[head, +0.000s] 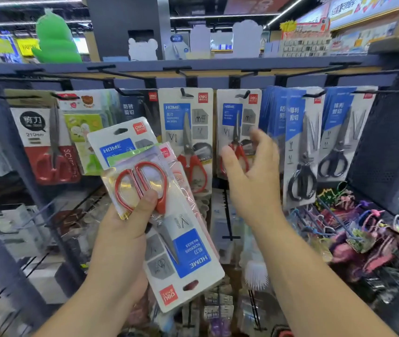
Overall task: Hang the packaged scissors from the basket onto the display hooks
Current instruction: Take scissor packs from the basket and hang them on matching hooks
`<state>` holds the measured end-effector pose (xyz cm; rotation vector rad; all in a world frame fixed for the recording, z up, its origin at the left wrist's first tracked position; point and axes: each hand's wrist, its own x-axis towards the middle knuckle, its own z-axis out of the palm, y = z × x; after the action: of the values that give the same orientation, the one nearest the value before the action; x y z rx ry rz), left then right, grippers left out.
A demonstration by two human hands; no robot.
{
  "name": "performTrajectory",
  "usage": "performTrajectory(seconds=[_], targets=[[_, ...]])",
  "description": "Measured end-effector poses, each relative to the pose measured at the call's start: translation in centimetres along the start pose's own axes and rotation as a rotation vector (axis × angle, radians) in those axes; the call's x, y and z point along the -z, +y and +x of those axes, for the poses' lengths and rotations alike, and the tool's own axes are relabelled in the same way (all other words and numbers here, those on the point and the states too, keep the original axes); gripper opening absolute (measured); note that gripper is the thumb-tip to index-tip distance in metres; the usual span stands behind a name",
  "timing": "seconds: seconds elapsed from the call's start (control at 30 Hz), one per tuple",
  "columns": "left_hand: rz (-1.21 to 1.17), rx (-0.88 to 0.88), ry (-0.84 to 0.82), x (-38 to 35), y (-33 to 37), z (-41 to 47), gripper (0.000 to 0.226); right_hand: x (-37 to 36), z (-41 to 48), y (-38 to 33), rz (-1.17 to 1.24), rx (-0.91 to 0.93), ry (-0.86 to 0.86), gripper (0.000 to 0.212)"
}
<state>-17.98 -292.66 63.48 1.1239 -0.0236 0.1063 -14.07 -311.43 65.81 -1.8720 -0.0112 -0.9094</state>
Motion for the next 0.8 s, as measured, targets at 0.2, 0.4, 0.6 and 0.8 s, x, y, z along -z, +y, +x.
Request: performTrajectory(seconds=[0.2, 0.4, 0.6, 0.8], targets=[[-0.069, -0.025, 0.091, -0.6, -0.3, -0.1, 0.026, -0.4, -7.4, -1.3, -0.018, -0.043, -0.583, 0.092], [-0.105, 0.027, 0.071, -0.7, -0.7, -0.3, 0.028, -0.9, -9.4, -0.5, 0.154, -0.186, -0.457, 0.066], [-0.161, 0.051, 0.0, -0.9, -1.1, -1.1, 0.033, -1.4, -9.7, -0.4, 0.328, -0.335, -0.234, 0.039], [-0.207, 0.036, -0.088, -0.6, -1.4, -1.6, 0.031, -1.8, -9.8, -0.5, 0.419, -0.368, -0.109, 0.031]])
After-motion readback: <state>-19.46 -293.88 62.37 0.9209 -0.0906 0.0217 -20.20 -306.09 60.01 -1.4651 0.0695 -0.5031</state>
